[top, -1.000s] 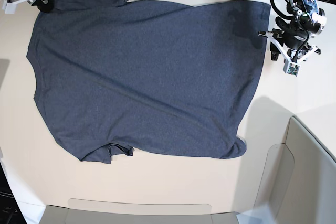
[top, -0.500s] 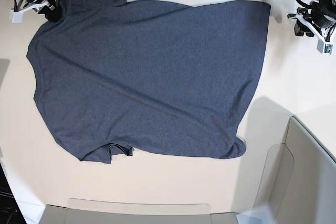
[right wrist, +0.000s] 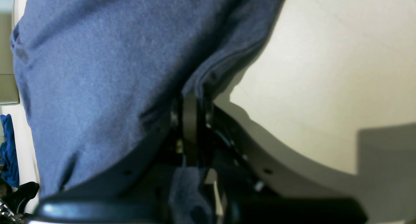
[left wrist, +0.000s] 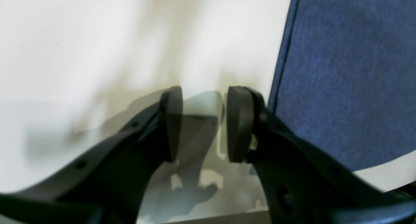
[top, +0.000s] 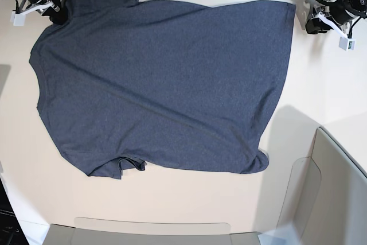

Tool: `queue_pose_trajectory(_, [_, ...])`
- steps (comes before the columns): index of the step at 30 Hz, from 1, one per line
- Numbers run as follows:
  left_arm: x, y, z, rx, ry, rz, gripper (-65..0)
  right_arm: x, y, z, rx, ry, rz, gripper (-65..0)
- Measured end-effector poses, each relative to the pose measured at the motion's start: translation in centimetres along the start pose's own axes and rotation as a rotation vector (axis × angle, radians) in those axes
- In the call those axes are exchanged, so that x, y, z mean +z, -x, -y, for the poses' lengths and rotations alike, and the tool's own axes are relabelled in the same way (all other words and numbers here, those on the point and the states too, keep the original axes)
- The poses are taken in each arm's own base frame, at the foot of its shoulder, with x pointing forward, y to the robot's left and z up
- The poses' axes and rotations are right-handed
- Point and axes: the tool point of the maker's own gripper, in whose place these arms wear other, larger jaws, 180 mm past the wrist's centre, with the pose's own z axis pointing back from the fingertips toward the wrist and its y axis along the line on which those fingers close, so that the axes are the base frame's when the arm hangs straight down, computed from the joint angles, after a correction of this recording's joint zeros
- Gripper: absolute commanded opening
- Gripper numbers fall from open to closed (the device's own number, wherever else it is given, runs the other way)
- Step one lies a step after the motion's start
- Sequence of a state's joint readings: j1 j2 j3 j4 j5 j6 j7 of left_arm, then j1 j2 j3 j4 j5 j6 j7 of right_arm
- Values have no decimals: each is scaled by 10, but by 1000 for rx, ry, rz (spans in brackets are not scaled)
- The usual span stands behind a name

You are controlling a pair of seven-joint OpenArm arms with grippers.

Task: Layout the t-shirt on the table in an organized manner, then fold the t-shirt properly
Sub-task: 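Move both grippers to the shoulder corners and pinch the collar-side edge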

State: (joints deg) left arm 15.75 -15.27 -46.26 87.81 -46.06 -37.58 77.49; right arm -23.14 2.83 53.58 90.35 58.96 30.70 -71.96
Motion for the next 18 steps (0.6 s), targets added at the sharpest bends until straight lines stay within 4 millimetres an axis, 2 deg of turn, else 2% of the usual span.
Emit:
queue_pose_trajectory(9, [-19, 12, 32, -80, 85, -63, -426, 0, 0, 0, 1, 0, -1, -650])
queue_pose_trajectory(15, [-20, 9, 53, -186, 129, -74, -426, -1, 0, 0, 2, 1, -2, -650])
queue_pose_trajectory(18, [-18, 7, 61, -185, 162, -55, -426, -1, -1, -1, 2, -1, -1, -650])
